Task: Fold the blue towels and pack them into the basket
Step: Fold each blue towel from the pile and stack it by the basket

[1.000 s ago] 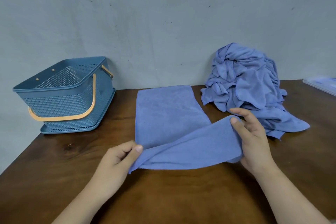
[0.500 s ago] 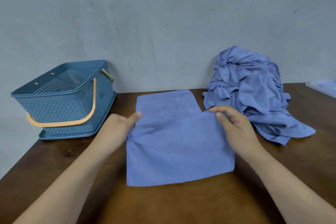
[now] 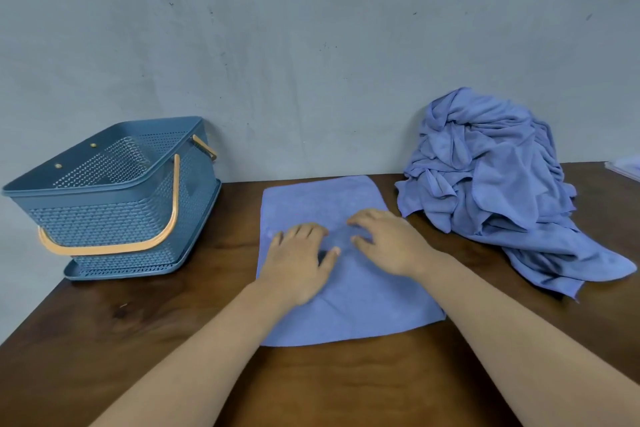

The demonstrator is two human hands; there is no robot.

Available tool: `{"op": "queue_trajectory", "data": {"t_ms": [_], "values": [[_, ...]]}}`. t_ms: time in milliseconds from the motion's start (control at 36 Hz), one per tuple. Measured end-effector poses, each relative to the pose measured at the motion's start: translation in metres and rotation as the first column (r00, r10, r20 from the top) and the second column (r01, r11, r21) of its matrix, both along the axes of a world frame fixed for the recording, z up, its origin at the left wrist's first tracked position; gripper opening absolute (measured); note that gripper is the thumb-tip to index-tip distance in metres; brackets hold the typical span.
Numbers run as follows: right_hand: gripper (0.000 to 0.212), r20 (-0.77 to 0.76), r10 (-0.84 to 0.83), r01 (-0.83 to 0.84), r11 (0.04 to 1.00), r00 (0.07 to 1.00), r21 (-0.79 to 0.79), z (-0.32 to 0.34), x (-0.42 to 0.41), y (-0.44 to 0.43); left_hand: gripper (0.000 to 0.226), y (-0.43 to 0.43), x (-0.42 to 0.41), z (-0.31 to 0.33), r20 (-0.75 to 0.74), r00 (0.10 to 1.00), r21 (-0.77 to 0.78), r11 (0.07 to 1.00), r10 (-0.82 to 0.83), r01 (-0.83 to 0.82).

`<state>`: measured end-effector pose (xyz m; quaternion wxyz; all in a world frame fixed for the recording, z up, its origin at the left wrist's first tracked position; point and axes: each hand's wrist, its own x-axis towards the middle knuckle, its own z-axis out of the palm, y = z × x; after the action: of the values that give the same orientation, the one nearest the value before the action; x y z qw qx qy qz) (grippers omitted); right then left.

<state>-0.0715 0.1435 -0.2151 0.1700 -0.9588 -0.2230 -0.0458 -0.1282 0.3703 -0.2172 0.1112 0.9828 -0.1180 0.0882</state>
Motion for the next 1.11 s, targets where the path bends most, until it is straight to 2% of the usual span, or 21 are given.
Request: {"op": "queue_trajectory", "data": {"t_ms": [83, 167, 333, 694, 750, 833, 889, 972, 1028, 1111], "values": [[0.058, -0.109, 0.052, -0.064, 0.992, 0.993, -0.106, -0.009, -0.011, 0.001, 0.069, 0.009, -0.003, -0.014, -0.167, 0.985, -0.021, 0.999, -0.035, 0.032], [0.062, -0.163, 0.039, -0.065, 0.985, 0.986, -0.158, -0.013, -0.022, -0.003, 0.072, 0.013, -0.012, -0.012, -0.236, 0.97, 0.009, 0.998, -0.051, 0.055], [0.065, -0.158, 0.016, -0.051, 0.975, 0.987, -0.215, -0.017, -0.066, -0.001, 0.073, 0.017, -0.049, -0.014, -0.229, 0.97, 0.049, 0.994, -0.082, 0.095], [0.065, -0.144, -0.007, -0.023, 0.979, 0.99, -0.205, -0.012, -0.142, -0.003, 0.071, 0.018, -0.116, -0.015, -0.215, 0.969, -0.017, 0.992, -0.123, 0.122], [0.064, -0.129, 0.004, -0.031, 0.978, 0.992, -0.207, -0.005, -0.137, -0.003, 0.066, 0.02, -0.11, -0.008, -0.188, 0.974, -0.062, 0.992, -0.124, 0.114], [0.061, -0.099, 0.019, -0.036, 0.985, 0.995, -0.17, 0.009, -0.112, -0.003, 0.047, 0.028, -0.08, 0.008, -0.04, 0.994, -0.145, 0.984, -0.105, 0.098], [0.064, -0.106, 0.061, -0.076, 0.987, 0.992, -0.144, 0.01, -0.082, -0.004, 0.045, 0.038, -0.046, 0.013, 0.011, 0.996, -0.19, 0.977, -0.094, 0.094], [0.068, -0.107, 0.086, -0.102, 0.983, 0.99, -0.15, 0.0, -0.031, -0.009, 0.059, 0.06, 0.005, 0.006, -0.046, 0.995, -0.171, 0.982, -0.092, 0.083], [0.066, -0.124, 0.033, -0.052, 0.987, 0.992, -0.154, -0.005, -0.002, -0.016, 0.067, 0.076, 0.031, -0.003, -0.117, 0.992, -0.118, 0.992, -0.048, 0.034], [0.07, -0.159, -0.066, 0.045, 0.99, 0.985, -0.132, -0.009, 0.027, -0.029, 0.064, 0.091, 0.051, -0.011, -0.196, 0.98, -0.109, 0.993, 0.026, -0.049]]}}
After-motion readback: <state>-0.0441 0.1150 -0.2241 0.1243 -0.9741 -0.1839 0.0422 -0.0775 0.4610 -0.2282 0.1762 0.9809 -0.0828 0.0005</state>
